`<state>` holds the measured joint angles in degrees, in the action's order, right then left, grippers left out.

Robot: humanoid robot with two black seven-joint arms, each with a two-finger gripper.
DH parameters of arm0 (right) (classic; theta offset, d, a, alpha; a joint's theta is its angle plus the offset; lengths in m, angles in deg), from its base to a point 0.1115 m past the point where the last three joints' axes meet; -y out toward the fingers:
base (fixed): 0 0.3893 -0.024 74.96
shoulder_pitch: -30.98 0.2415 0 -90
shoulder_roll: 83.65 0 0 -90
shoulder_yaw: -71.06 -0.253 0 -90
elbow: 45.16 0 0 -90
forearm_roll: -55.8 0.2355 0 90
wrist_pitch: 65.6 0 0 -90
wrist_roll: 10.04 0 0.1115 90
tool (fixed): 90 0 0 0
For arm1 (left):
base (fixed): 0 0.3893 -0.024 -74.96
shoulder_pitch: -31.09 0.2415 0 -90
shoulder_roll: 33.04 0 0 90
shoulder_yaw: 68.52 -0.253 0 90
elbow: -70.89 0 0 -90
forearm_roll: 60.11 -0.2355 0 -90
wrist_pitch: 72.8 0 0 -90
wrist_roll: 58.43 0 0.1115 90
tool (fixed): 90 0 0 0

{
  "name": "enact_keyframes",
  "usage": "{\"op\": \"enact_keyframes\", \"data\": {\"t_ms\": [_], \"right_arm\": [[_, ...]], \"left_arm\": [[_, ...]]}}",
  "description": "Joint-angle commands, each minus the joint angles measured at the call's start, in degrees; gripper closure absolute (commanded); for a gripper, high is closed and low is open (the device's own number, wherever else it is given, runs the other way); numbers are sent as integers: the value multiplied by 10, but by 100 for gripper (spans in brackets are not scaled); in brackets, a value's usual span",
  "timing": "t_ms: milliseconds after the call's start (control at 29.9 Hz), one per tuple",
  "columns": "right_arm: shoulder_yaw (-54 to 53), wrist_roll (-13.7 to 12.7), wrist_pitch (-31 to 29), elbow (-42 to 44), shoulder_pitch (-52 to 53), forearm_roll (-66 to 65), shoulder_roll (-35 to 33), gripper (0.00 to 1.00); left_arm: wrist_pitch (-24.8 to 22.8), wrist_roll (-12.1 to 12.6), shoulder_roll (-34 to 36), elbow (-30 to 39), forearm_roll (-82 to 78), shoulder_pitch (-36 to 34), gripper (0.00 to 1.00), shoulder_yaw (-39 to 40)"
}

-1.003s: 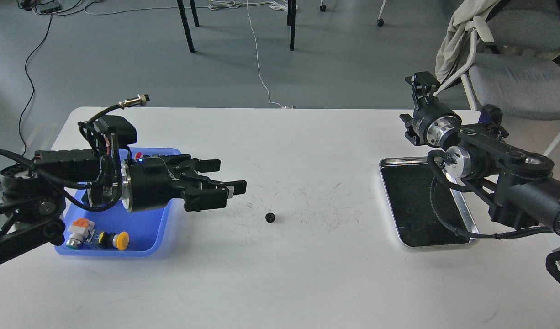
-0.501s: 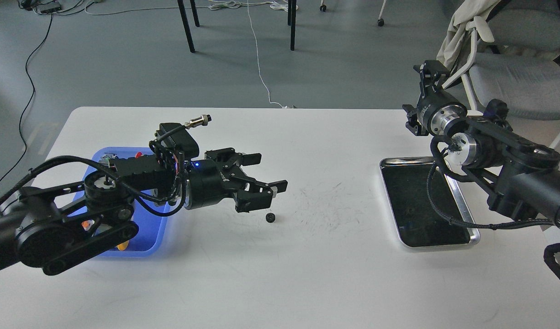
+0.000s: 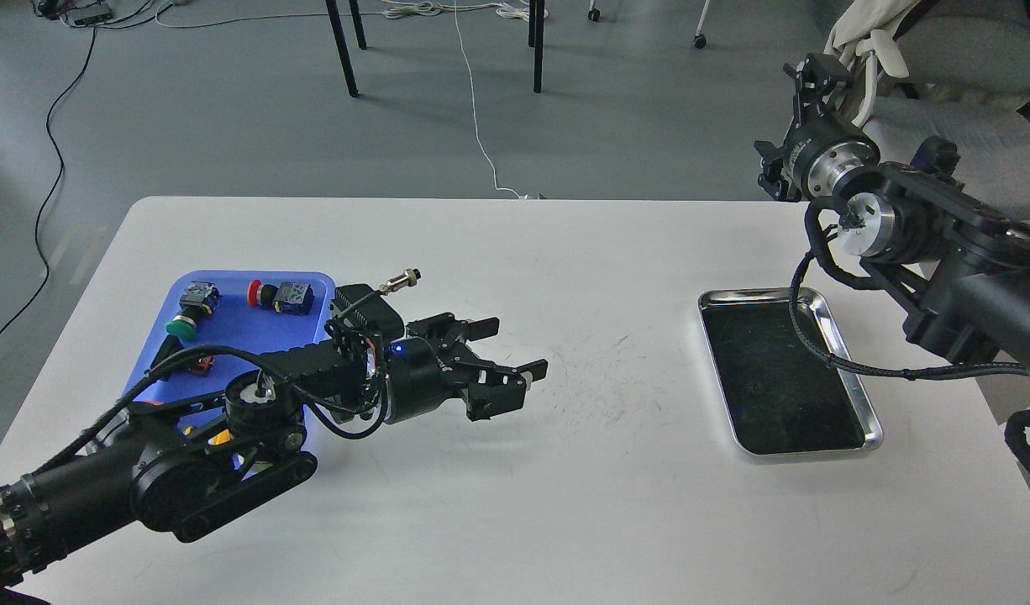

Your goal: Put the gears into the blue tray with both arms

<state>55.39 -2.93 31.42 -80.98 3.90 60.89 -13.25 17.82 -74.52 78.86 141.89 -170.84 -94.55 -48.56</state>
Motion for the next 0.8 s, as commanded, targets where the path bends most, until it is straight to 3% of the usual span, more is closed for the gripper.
{"op": "enact_keyframes", "data": {"t_ms": [0, 468, 769], "right_arm": [[4, 0, -1, 6, 7, 0, 0, 1], [7, -1, -2, 5, 10, -1, -3, 1], [8, -1, -2, 4, 18, -2, -1, 1]], "left_arm": [[19, -16, -12, -17, -16, 9, 6, -1], [45, -30, -60, -58, -60, 39, 10, 7], [76, -81, -71, -110, -103, 40, 12, 7]]}}
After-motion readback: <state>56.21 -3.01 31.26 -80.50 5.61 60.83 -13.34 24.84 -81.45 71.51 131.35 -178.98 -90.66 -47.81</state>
